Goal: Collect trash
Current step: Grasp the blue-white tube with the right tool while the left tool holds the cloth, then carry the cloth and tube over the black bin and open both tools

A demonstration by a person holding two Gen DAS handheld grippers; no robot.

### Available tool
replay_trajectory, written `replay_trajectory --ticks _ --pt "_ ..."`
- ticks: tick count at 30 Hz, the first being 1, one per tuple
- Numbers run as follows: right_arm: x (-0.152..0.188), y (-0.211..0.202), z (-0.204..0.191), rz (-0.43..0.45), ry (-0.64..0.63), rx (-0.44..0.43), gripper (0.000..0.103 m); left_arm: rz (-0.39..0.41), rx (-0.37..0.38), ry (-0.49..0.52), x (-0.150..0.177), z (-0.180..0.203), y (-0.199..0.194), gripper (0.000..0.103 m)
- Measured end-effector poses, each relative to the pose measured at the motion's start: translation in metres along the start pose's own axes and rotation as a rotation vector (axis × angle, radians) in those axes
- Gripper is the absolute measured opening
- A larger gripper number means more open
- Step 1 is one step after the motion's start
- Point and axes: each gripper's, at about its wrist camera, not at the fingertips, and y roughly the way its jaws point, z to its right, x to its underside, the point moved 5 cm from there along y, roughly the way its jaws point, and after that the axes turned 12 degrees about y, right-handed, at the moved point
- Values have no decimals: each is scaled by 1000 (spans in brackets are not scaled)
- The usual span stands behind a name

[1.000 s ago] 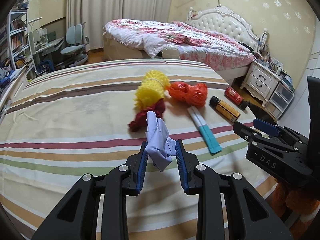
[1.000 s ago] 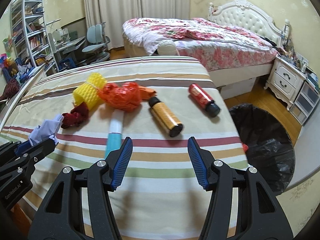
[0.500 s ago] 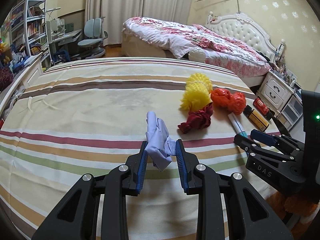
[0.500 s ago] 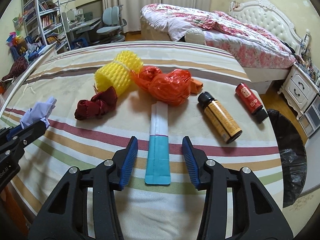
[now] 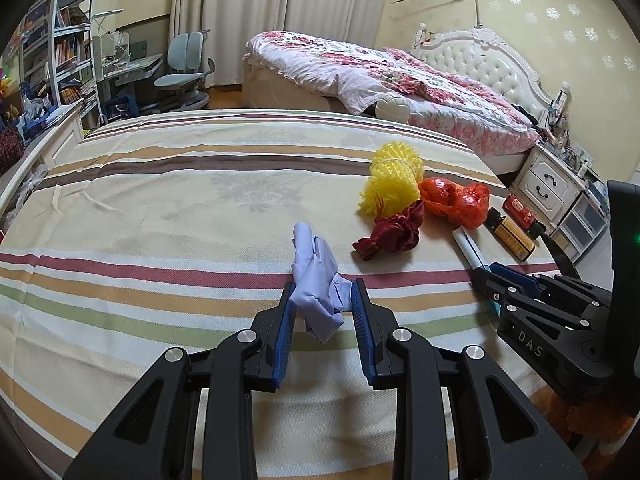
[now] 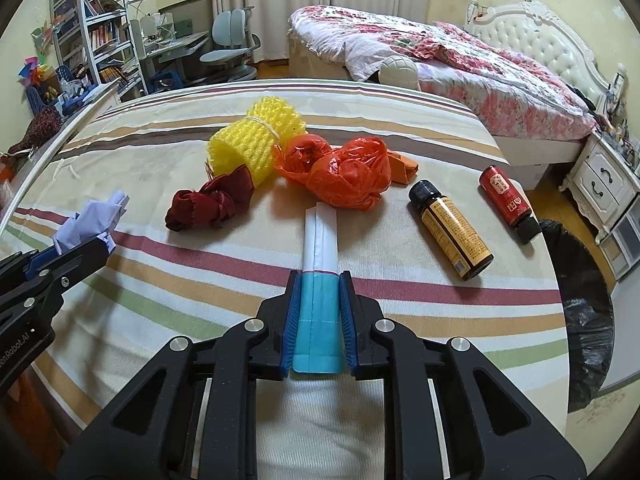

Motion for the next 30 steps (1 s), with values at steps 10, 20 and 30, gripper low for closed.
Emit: replay_trajectory --ticks 10,20,30 --pt "0 -31 12 60 21 -14 19 35 17 23 -5 19 -14 29" --pt "-4 -63 38 137 72 10 19 91 53 63 -17 49 -28 29" --pt "-15 -88 90 215 150 83 19 155 126 133 -41 99 -34 29"
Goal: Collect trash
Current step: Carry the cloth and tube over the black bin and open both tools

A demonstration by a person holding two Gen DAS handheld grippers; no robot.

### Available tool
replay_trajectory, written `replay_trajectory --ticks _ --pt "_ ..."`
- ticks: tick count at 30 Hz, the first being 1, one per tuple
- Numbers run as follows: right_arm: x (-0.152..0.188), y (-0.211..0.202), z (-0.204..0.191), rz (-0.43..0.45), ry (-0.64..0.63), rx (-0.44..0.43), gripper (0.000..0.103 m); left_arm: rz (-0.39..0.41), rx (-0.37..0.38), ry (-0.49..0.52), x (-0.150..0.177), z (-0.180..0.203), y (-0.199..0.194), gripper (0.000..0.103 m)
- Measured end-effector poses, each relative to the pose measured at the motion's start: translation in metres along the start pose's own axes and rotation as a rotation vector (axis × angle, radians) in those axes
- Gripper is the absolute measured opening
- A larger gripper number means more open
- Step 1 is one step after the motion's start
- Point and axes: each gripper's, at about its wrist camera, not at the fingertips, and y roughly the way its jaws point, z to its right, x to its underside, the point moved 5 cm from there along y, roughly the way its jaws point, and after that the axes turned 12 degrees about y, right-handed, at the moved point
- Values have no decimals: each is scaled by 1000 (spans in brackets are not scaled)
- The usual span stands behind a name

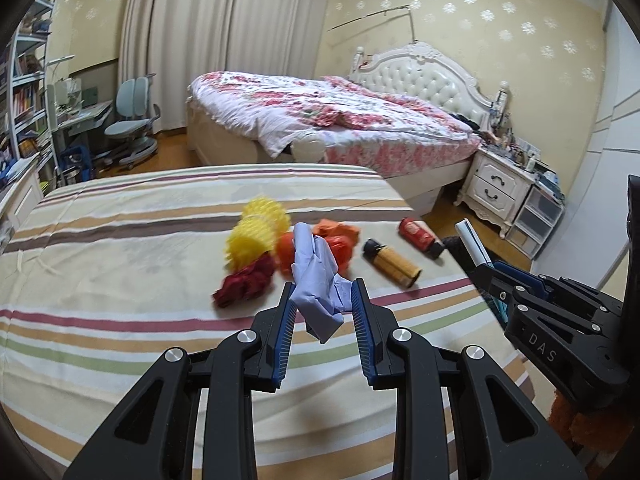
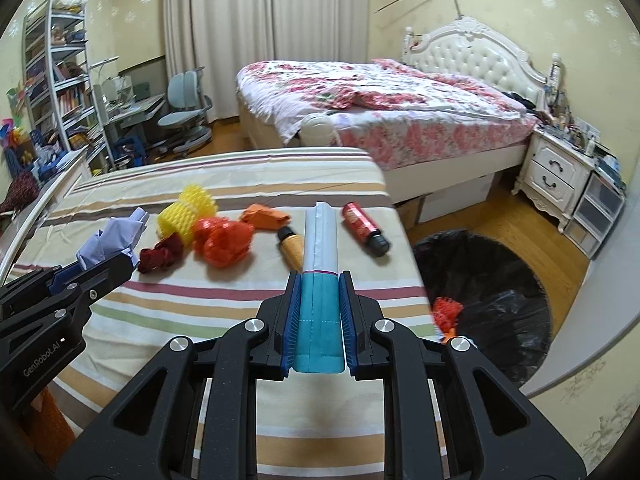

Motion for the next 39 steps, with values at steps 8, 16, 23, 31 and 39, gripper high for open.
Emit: replay_trajectory --ticks 8,16,23,31,39 --pt "-17 -6 53 53 69 83 19 29 74 64 -23 44 14 29" --pt "-31 -6 107 94 135 164 19 49 142 124 -42 91 32 29" --pt "-35 0 147 104 183 206 19 47 181 174 -50 128 53 29" --pt "-36 11 177 94 214 228 19 23 195 213 -57 163 82 29" --pt "-37 24 200 75 246 240 19 -10 192 223 -61 178 109 29"
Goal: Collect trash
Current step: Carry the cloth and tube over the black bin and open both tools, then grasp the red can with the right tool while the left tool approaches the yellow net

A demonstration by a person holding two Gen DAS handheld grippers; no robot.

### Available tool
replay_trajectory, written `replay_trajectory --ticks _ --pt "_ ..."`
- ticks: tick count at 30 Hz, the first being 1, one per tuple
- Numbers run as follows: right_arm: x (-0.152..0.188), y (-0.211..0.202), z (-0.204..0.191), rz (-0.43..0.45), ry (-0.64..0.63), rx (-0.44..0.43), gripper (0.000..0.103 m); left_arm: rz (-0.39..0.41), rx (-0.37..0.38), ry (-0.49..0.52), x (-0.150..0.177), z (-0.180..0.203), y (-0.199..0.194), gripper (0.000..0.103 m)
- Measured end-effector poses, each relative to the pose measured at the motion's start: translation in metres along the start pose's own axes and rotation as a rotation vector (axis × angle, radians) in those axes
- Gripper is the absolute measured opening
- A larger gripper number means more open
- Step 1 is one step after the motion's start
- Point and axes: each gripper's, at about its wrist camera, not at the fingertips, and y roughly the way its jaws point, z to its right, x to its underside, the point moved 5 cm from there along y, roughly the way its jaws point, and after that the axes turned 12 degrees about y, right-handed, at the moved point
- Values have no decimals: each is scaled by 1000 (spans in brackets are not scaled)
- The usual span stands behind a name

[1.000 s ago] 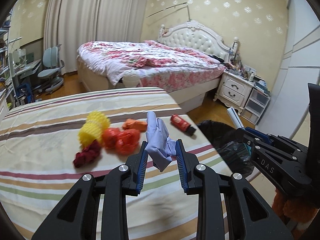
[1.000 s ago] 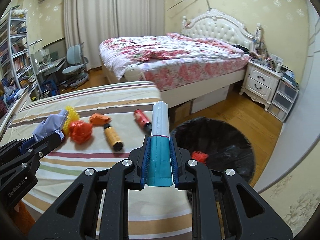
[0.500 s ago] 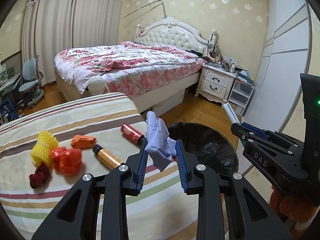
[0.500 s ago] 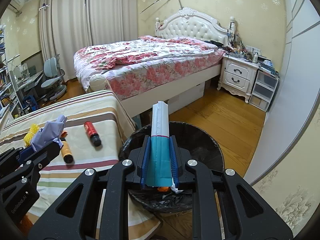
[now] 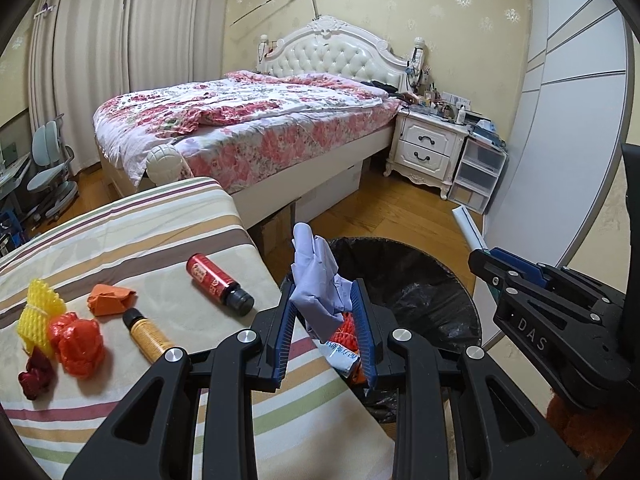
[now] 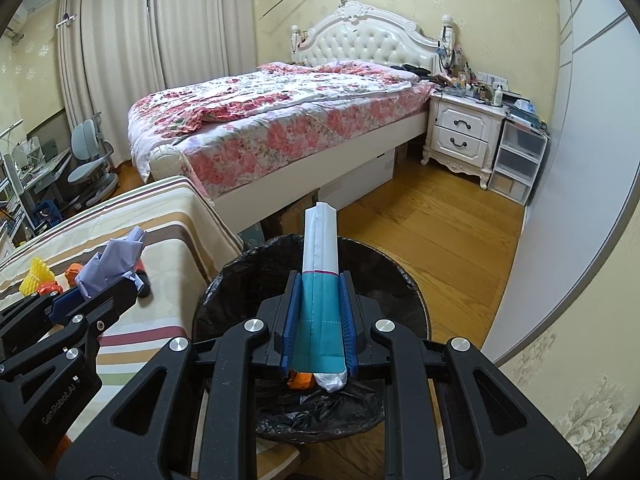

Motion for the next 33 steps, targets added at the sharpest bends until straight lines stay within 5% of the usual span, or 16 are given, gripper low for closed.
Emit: replay_trajectory --ticks 13,17,33 --pt "-3 21 18 -20 36 16 21 -35 -13 33 -7 15 31 30" --pt "-2 25 23 -20 46 24 35 -46 -32 20 -5 11 35 53" --pt "15 22 13 -42 44 23 46 -85 -104 -45 18 -17 15 65"
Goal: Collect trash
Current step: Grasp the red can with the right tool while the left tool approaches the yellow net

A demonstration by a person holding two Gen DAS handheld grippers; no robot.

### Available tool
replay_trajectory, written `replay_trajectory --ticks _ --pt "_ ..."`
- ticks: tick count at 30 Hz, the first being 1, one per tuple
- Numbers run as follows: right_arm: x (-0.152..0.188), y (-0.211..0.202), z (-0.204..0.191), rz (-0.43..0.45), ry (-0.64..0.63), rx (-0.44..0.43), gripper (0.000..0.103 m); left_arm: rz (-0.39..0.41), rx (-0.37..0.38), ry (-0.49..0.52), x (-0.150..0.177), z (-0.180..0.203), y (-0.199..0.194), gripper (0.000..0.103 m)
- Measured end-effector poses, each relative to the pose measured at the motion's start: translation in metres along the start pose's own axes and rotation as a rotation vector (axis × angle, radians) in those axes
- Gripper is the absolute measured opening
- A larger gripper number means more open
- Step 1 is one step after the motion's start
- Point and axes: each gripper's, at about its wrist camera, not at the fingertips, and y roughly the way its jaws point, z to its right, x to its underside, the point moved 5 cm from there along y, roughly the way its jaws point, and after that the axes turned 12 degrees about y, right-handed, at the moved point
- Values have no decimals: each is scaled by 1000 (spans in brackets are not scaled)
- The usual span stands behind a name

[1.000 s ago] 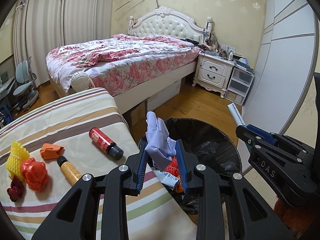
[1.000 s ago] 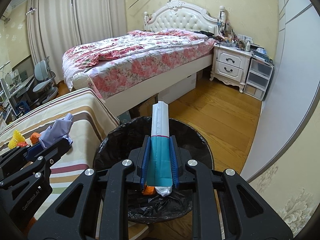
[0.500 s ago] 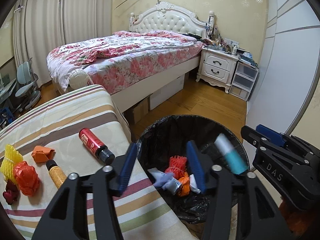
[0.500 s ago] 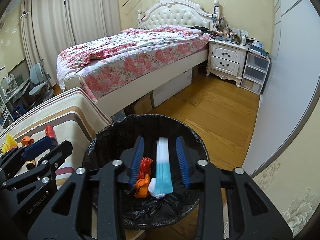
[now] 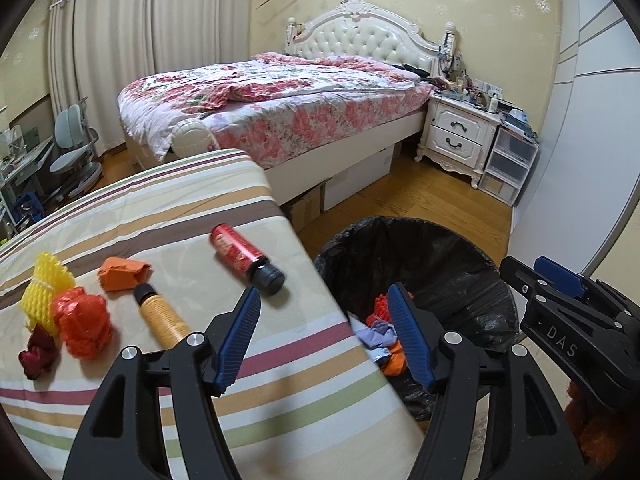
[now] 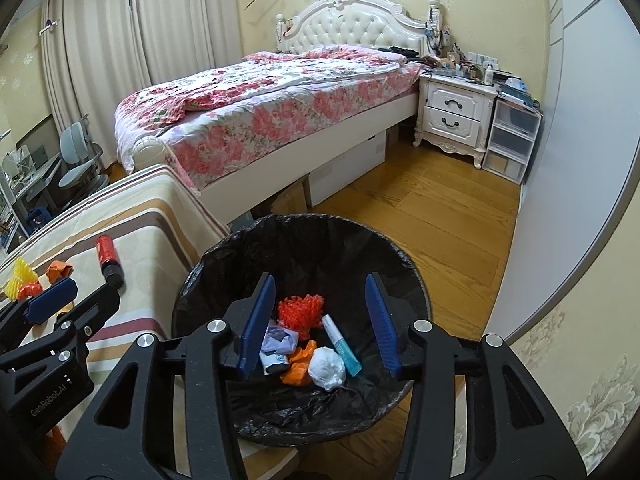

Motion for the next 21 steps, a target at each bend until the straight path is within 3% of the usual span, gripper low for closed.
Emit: replay_trajectory --ticks 21 --pt "24 5 -122 -64 -200 -159 47 -47 -163 -192 50 -118 -42 65"
